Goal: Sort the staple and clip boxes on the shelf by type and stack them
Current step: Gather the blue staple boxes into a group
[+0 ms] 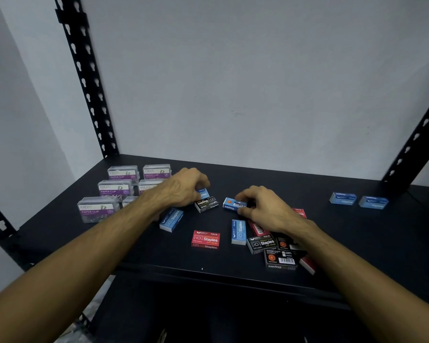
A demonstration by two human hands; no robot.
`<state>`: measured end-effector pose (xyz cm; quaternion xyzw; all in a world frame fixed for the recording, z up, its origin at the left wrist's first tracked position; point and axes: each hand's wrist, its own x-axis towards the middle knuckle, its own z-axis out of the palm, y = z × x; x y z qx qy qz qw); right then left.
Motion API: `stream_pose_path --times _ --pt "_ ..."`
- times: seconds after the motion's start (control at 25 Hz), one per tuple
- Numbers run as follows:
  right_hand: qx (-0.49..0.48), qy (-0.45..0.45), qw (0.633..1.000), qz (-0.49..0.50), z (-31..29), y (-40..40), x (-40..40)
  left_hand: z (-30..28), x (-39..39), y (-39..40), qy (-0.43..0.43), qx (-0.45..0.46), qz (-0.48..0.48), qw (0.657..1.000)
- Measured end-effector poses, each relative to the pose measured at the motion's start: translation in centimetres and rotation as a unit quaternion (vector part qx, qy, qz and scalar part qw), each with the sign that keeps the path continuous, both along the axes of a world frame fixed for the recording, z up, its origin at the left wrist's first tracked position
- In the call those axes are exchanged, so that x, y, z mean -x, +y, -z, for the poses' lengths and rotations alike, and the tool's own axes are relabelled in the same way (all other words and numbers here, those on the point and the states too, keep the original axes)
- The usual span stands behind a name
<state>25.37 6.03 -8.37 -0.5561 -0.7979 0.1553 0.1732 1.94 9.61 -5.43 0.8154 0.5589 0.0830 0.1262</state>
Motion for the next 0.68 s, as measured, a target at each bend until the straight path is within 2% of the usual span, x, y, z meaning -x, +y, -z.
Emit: stream_pose_path --times 0.28,0.44,0.68 --pt "0.003 -0.006 1.0 0.001 -0.14 0.57 -0.79 0.08 -0.33 0.33 -0.06 0.028 0.023 0.998" --pt "-0.016 0.008 1.0 0.007 -0.18 0.82 -0.76 0.25 -0.67 0.28 -0.097 0.011 0.025 0.995" --pt "-0.015 -0.005 1.0 0.012 -0.39 0.84 -1.02 0.38 -0.47 0.24 -0.082 0.029 0.034 0.996"
